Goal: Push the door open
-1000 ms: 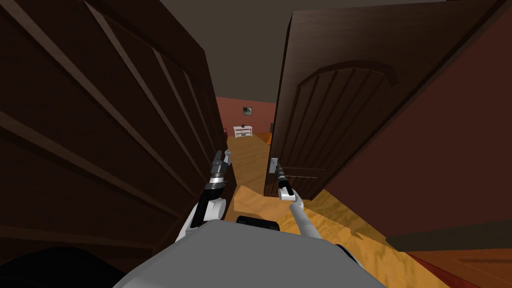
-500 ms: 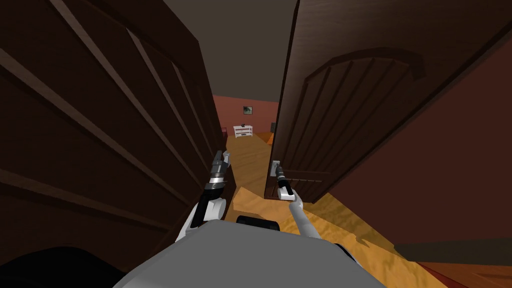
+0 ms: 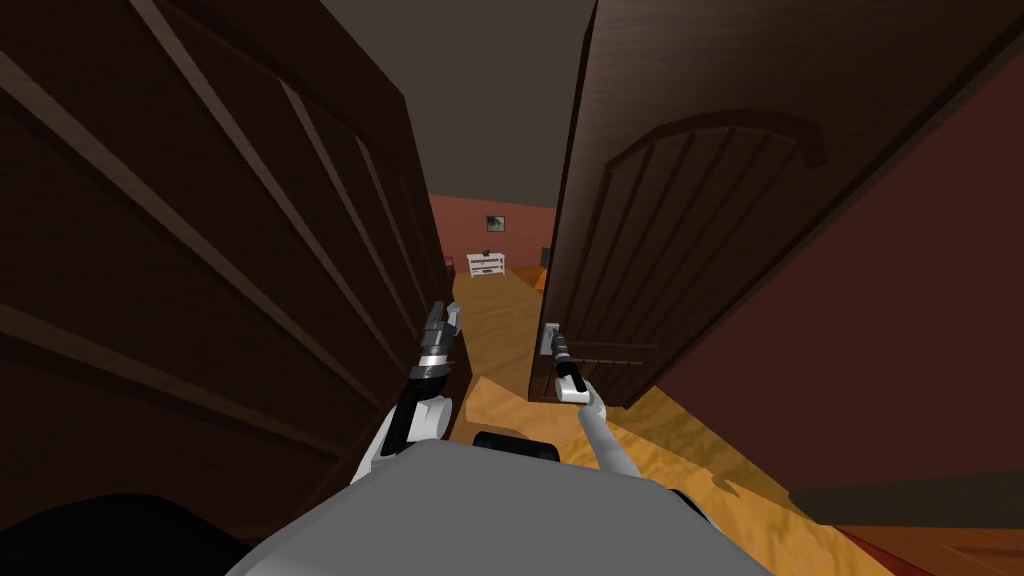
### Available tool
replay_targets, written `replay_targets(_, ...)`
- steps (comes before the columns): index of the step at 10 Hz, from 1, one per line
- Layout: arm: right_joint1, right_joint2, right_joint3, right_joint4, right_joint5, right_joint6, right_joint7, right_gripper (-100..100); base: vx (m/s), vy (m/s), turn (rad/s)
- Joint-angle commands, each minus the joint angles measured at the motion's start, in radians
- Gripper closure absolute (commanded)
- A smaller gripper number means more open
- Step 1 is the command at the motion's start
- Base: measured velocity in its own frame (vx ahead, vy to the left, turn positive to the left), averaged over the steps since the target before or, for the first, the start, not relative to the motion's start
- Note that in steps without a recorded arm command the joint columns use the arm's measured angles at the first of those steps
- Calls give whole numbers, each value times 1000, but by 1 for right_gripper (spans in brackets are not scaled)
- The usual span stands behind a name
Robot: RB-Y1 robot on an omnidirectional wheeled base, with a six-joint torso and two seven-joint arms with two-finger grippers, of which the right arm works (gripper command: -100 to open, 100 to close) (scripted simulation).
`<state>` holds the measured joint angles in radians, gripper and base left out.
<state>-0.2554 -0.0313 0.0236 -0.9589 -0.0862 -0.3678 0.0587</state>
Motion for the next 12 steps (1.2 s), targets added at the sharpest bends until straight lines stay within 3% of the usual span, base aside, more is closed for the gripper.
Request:
replay_targets(1,-5,-12,-17,-6,-3,0,8,100,169,-29,-68)
replay_targets(5,-13,-24,-61,-1,-12,-2,35,100,200,-15,-124)
replay_targets(6,-13,-23,-46,-2,-9,5,35,-100,-39,-26,-59)
replay_targets(9,-13,-15,-43,-4,-7,8,41,-100,-211,59,-22)
replay_targets(12,-12,39,-34,-10,-4,14,52,-100,-266,81,-45)
